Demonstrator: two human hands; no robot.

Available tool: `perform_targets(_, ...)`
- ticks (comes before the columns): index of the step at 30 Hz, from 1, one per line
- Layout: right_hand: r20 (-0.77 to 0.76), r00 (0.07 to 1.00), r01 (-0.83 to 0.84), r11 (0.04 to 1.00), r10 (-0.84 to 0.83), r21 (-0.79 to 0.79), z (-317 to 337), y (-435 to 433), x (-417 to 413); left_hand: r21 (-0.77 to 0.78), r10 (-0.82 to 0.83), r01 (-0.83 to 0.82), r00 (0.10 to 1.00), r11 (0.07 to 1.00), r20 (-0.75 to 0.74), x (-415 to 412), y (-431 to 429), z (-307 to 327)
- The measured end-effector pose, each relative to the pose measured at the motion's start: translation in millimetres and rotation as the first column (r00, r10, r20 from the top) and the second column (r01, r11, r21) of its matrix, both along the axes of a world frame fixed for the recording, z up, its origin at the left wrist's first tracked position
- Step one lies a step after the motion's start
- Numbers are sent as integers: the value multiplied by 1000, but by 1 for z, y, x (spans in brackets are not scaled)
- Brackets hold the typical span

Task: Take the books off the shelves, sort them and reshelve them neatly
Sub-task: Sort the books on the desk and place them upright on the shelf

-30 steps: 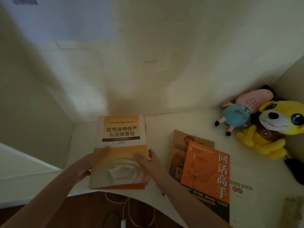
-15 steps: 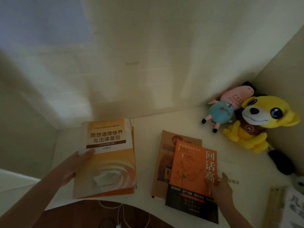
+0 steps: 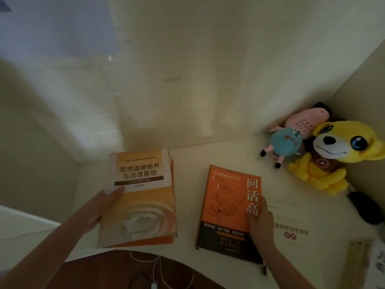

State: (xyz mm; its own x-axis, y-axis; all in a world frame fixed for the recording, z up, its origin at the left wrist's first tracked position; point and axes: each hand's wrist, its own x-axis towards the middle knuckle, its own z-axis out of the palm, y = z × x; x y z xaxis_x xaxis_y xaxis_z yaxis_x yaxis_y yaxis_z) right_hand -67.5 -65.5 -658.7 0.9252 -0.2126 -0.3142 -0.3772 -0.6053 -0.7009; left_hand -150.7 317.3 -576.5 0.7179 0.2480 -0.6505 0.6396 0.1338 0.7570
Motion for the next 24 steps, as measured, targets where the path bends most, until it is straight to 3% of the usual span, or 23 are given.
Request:
perform_targets(2, -33, 999, 4, 989, -9, -147, 3, 4, -3, -4, 3, -3, 1000, 1000, 8, 0, -1, 0)
perform_targets(4, 37, 999, 4, 957, 7, -291, 9, 10, -5, 6, 21, -21, 1000, 1000, 9, 0, -1, -2)
perform_targets(6, 125, 990, -29, 960, 66, -277, 17, 23, -7, 14, 27, -27, 1000, 1000, 5, 1, 1, -4)
perform_targets(7, 151, 982, -83, 974, 117, -211, 22, 33, -8, 14, 23, -23, 1000, 1000, 0, 1, 1, -4)
perform_targets(9, 119, 967, -233, 970, 224, 67, 42, 61, -12, -8, 4, -4, 1000, 1000, -5, -1, 4, -4)
perform_targets(11, -81, 946, -259, 879, 315, 400, 66, 99, -15, -38, 12, -13, 1000, 999, -21, -3, 9, -5)
perform_targets(12, -181, 914, -237, 838, 364, 491, 72, 117, -13, -44, 41, -43, 998, 998, -37, -3, 13, -6)
perform_targets(14, -289, 836, -257, 799, 466, 544, 77, 149, -11, -59, 96, -100, 993, 993, -70, -6, 20, -11)
perform_targets(16, -290, 803, -275, 756, 520, 594, 77, 172, -7, -83, 89, -95, 993, 992, -77, -9, 20, -15)
perform_targets(19, -229, 810, -255, 676, 540, 691, 63, 189, -7, -78, 40, -45, 997, 996, -70, -14, 17, -19)
perform_targets(24, -222, 823, -237, 672, 522, 701, 48, 189, -12, -85, 31, -34, 999, 996, -35, -10, 13, -19)
